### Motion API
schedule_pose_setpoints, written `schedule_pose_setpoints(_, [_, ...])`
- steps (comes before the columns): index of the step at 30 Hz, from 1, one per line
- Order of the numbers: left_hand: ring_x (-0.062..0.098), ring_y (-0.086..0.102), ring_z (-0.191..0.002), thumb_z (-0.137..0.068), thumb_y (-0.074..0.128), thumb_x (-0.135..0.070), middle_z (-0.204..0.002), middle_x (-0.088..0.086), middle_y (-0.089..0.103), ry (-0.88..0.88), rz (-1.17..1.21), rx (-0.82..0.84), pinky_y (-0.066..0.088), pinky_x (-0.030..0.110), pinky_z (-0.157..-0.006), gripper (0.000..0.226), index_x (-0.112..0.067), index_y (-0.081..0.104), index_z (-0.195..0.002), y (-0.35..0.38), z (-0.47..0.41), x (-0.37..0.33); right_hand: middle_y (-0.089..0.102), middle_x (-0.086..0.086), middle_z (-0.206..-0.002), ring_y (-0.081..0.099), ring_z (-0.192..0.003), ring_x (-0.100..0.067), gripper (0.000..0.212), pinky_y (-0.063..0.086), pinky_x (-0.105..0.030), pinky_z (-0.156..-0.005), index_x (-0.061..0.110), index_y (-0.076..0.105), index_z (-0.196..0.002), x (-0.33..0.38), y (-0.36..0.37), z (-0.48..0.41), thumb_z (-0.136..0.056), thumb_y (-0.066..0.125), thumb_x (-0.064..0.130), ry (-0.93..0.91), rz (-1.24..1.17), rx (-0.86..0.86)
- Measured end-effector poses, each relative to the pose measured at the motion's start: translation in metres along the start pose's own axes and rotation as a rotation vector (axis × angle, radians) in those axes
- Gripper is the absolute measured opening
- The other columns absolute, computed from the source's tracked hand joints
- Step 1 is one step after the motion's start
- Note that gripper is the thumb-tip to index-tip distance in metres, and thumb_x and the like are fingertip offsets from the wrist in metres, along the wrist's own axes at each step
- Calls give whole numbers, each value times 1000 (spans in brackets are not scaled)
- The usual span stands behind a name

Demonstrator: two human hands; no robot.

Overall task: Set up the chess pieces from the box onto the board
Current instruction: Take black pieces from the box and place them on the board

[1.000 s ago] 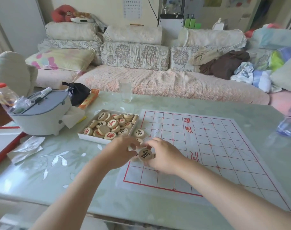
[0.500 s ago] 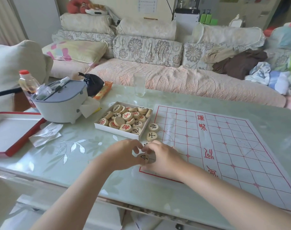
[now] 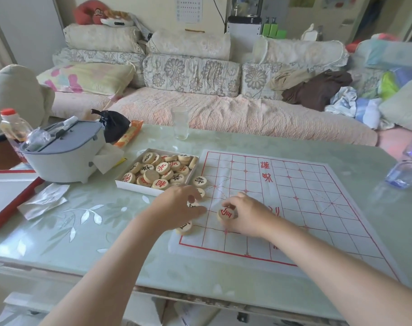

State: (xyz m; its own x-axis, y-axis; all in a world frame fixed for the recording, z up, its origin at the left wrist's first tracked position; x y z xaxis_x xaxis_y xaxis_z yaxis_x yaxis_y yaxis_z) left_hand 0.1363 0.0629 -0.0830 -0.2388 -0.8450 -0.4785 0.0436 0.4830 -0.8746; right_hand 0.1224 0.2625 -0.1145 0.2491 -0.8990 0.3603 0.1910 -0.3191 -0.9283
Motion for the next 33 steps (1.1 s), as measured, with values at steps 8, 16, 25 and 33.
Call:
schedule_pose_setpoints(8, [5, 57, -81, -87, 62, -43, -96, -15, 58, 205, 36, -15, 46, 20, -69, 22, -32, 62, -106, 37, -38, -97, 49, 7, -121, 53, -110, -13, 41, 43, -29, -95, 27, 58, -125, -50, -45, 31, -88, 64, 44, 74, -190, -129])
schedule_pose_setpoints(16, [3, 56, -94, -91, 58, -39, -112, -17, 55, 359, 66, 45, 46, 20, -74, 21, -35, 59, -112, 93, -57, -185, 53, 5, -115, 55, -89, -8, 31, 42, -25, -82, 32, 61, -108, -163, -98, 88, -80, 72, 40, 249, -212, -167])
schedule_pose_setpoints(25, [14, 38, -131, -92, 54, -42, -141, -10, 45, 475, -48, 196, 36, 35, -107, 46, -28, 48, -136, 187, -66, -274, 57, 0, -125, 51, -119, -15, 43, 34, -17, -88, 21, 60, -127, -257, -102, 160, -88, 69, 38, 387, -138, -160])
schedule_pose_setpoints(33, [14, 15, -142, -89, 46, -57, -153, -8, 26, 495, -177, 146, 13, 35, -115, 59, -35, 34, -142, 232, -55, -282, 59, 15, -102, 60, -96, -5, 32, 48, -23, -89, 34, 65, -103, -280, -95, 189, -75, 75, 45, 360, -181, -147])
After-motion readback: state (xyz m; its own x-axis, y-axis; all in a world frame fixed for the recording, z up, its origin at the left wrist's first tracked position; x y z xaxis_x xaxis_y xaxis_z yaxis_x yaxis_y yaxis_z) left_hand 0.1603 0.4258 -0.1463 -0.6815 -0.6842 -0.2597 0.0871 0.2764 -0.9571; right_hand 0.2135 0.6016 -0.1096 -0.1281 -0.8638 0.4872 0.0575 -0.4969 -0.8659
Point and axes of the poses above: each hand's wrist, its own z-axis away from the middle knuckle, its own y-axis out of the palm, x = y × z, the point moved 4 cm from there along -z, towards the middle knuckle
